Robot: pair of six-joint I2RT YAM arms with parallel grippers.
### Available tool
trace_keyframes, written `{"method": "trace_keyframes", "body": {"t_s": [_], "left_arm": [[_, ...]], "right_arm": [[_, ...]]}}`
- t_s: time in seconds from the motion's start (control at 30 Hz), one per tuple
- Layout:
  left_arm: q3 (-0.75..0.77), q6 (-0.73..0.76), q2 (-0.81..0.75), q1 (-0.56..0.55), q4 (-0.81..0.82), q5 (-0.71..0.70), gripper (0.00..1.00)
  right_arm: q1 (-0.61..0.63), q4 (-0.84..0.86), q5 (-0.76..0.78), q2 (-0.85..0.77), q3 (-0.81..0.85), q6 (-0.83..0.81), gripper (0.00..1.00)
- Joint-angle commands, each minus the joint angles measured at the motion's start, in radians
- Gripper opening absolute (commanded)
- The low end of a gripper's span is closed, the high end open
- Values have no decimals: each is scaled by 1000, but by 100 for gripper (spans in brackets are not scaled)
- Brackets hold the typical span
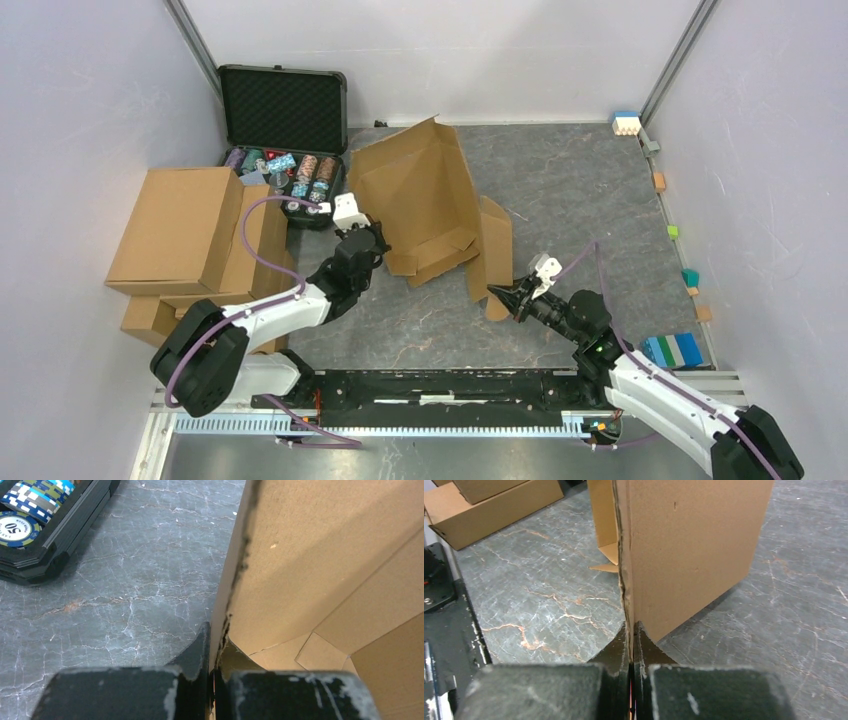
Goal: Fold the paper box
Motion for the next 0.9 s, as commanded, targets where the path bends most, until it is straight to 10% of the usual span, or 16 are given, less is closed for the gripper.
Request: {"method": "trace_keyframes", "body": {"t_s": [0.0,0.27,0.87], "left_arm": [[90,-174,7,-16,-148,-102,2],[170,-424,61,-38,-179,-202,2],[117,90,202,-116,103,-309,2]], "right_arm": [[18,73,-9,27,-139,60,0],[18,-49,169,-54,-149,93,0],[41,-305,354,156,-44,172,6]]}}
